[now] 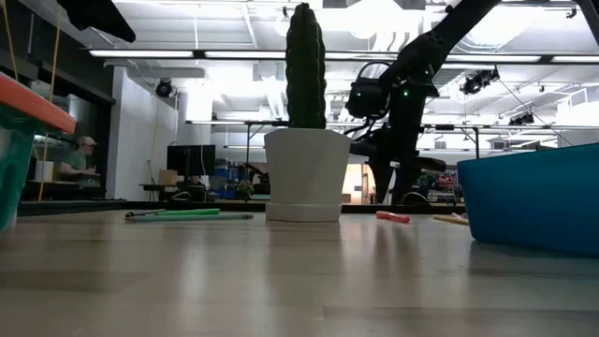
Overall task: Sort pens & pencils
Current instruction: Put the orange pen into the blue bin
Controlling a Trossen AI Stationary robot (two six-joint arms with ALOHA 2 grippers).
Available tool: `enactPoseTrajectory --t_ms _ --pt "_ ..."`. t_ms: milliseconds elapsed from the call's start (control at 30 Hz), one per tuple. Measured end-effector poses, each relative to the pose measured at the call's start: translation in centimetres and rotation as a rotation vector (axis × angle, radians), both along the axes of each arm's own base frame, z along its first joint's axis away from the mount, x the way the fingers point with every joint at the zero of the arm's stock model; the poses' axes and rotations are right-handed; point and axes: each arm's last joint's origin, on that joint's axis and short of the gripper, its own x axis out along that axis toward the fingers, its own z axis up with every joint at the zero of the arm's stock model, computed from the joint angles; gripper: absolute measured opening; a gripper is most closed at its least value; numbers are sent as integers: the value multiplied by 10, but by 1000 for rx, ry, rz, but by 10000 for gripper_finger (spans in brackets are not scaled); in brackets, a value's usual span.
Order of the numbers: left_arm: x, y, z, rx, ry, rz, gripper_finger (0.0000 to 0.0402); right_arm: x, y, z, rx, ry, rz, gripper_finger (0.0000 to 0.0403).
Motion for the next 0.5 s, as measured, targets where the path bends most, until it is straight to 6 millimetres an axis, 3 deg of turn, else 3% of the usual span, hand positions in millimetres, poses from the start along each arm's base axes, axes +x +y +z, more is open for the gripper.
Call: enactPoseTrajectory --t_ms 500 --pt "0 0 0 9 9 -9 51 -3 -6 0 9 -13 -23 124"
